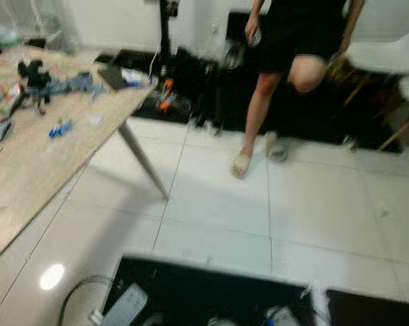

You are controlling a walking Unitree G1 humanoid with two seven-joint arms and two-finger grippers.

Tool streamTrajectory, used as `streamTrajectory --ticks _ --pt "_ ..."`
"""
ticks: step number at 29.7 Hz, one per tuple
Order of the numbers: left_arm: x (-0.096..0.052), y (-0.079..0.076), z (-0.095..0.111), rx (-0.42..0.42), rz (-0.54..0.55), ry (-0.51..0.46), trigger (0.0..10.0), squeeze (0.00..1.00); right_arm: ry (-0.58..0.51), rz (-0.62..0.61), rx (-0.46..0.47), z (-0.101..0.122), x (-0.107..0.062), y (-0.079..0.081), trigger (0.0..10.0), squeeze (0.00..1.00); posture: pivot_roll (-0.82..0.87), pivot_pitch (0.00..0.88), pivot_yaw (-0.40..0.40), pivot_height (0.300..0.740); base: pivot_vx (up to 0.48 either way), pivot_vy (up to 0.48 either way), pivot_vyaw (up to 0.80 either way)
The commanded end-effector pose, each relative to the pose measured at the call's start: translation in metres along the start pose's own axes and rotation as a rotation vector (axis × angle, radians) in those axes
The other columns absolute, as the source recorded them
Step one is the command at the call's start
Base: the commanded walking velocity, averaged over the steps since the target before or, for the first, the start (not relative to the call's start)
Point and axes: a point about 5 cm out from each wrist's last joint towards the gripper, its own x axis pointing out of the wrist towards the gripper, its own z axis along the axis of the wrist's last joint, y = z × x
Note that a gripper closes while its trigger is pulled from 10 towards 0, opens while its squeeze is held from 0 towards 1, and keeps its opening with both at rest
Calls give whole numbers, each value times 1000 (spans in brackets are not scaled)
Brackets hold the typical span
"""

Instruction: Picking trash to rubbish bin

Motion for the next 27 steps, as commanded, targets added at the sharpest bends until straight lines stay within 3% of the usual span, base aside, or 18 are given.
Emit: streamTrajectory --ticks 1,27 --pt "-1 -23 -33 29 -87 130 10000 0 8 0 -6 -2 0 -1 10000 0 -25 105 36 740 0 0 -781" --pt "-1 -25 -35 91 -105 141 10000 0 5 13 -34 -1 0 0 10000 0 -21 82 41 740 0 0 -781"
